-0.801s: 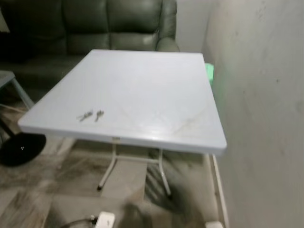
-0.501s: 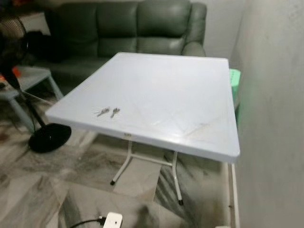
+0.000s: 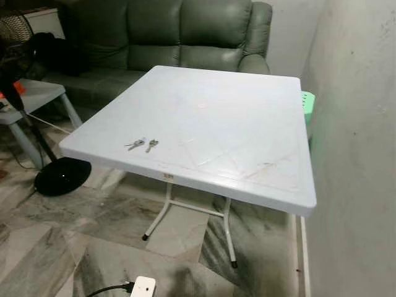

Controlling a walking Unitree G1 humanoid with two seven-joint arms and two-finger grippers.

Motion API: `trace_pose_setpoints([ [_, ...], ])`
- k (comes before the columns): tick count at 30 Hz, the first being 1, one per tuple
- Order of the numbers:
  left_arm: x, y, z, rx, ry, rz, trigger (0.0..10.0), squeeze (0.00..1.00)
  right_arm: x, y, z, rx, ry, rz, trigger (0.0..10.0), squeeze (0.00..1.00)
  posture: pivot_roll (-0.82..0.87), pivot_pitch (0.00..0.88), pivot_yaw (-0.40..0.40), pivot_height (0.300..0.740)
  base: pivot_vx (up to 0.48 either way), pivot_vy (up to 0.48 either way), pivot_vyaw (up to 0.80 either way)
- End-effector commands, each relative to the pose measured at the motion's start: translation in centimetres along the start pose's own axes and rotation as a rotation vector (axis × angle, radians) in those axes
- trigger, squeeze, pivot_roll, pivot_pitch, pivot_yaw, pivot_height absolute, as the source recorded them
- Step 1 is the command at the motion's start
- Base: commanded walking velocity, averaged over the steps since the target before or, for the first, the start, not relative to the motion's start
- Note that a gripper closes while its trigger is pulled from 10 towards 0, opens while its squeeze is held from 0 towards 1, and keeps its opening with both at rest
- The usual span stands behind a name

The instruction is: Hang keys on a hook

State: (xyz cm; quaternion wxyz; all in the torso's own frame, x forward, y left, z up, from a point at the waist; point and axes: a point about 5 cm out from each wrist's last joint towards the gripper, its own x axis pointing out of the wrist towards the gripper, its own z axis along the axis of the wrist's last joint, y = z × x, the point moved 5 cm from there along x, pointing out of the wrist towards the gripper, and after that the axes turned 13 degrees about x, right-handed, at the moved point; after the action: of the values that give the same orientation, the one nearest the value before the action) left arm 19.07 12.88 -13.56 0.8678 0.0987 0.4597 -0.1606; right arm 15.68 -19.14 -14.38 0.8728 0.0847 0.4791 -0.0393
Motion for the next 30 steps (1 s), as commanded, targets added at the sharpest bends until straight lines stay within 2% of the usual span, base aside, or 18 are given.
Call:
trace_pose_setpoints([
  [1,-0.14,0.67,-0.43,-0.002,0.015,0.017,10.0,0.0,0.12,0.55,0.16,0.005,-0.002,0.017,10.0,0.0,0.02,0.025,0.008,0.74,0.0,0.401,0.0],
  [30,-0.15,0.95,-0.29,-0.021,0.01,0.019,10.0,0.0,0.1,0.39,0.24,0.022,-0.005,0.017,10.0,0.0,0.02,0.033,0.004,0.74,0.0,0.435,0.0],
])
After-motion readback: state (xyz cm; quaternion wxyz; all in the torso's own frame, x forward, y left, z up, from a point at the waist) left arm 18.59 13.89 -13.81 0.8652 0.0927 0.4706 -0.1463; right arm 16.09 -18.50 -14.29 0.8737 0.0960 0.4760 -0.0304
